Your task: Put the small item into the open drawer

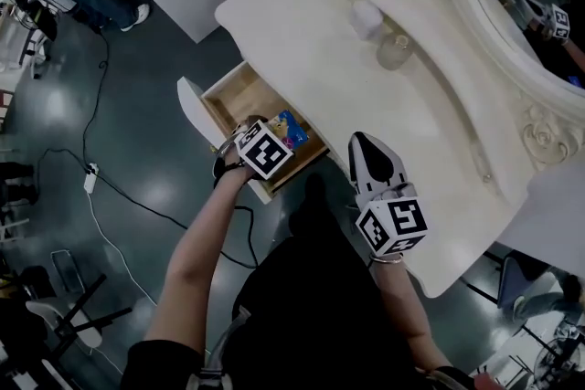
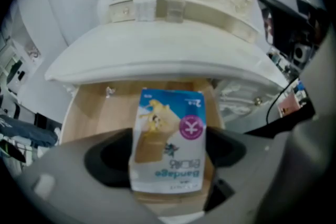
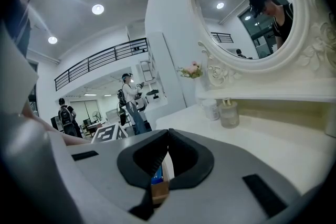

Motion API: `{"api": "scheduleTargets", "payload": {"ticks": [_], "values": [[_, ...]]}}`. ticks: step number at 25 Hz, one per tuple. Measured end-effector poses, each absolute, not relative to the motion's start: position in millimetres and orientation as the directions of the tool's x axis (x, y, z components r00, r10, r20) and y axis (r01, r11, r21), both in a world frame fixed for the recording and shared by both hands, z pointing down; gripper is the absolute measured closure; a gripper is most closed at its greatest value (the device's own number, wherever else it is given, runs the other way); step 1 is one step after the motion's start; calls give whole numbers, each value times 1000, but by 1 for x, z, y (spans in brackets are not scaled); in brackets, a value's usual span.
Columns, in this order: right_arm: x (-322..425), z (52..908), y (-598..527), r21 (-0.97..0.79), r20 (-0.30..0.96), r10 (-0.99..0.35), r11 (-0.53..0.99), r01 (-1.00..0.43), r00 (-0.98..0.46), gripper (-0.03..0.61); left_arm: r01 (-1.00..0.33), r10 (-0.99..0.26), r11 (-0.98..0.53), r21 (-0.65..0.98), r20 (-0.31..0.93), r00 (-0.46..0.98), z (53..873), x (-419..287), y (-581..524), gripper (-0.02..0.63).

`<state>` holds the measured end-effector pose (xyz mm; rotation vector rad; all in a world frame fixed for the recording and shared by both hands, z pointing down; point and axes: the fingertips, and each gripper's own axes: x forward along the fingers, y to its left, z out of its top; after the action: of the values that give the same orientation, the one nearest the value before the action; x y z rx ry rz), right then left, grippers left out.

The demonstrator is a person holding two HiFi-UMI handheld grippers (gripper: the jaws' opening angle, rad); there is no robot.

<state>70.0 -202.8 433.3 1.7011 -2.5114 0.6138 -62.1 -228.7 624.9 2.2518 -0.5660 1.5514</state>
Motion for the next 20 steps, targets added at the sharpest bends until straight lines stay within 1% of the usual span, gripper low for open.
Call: {"api": "scheduleTargets", "payload": {"ticks": [10,14,20], "values": [[71,440,-203,-308,270,-873,322,-895,-407,578,-544,-94,-834,93,947,306,649,-56,-239,178],[69,442,-205,-311,274,-867,330,-891,-417,578,-533,-71,-839,115,946,315,661,-46,-242,178],[66,443,-210,-314,281,-863,331,-890,-420,578,-514,-26,-849,126,960,278,677,-48,-237,178]]}}
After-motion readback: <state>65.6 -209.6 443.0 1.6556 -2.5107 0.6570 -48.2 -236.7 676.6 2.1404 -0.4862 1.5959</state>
